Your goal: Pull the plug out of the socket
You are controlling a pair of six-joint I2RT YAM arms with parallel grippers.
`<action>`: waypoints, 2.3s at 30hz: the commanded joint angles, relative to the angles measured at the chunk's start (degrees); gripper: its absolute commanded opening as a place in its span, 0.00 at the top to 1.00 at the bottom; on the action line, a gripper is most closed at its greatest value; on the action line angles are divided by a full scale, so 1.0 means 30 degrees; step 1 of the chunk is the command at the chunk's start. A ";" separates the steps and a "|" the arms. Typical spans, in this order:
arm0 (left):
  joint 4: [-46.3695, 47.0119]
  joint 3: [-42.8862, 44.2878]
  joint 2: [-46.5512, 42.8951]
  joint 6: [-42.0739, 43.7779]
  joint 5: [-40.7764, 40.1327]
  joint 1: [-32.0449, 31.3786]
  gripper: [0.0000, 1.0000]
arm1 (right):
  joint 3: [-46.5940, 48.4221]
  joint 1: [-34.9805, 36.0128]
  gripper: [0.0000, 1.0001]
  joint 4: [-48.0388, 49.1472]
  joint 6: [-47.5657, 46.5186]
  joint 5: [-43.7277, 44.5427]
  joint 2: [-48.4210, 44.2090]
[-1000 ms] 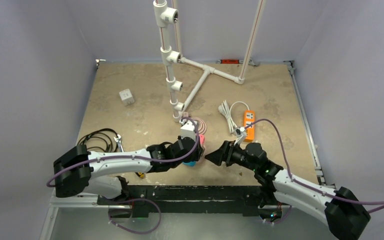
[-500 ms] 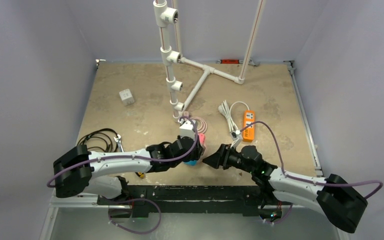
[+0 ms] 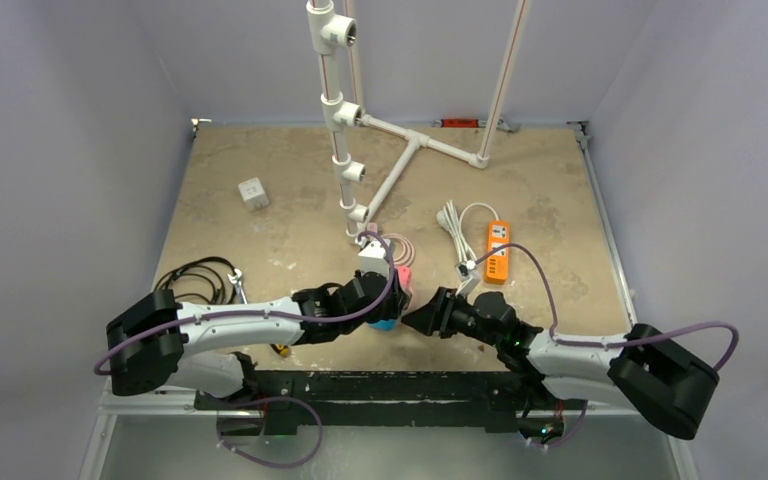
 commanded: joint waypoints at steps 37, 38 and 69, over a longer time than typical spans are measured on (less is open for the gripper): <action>0.2039 0.0035 -0.0599 -0.0296 0.0810 0.0238 1.00 | 0.0864 0.0582 0.89 0.4385 0.2023 0.2794 0.4896; 0.2046 0.0003 -0.0685 -0.0250 0.0809 0.0296 1.00 | 0.0759 0.0595 0.94 0.4597 0.2136 0.2808 0.5152; 0.1201 0.1505 0.1998 0.1103 0.0123 0.0533 1.00 | 0.0394 0.0988 1.00 0.6454 0.3011 0.3302 0.7904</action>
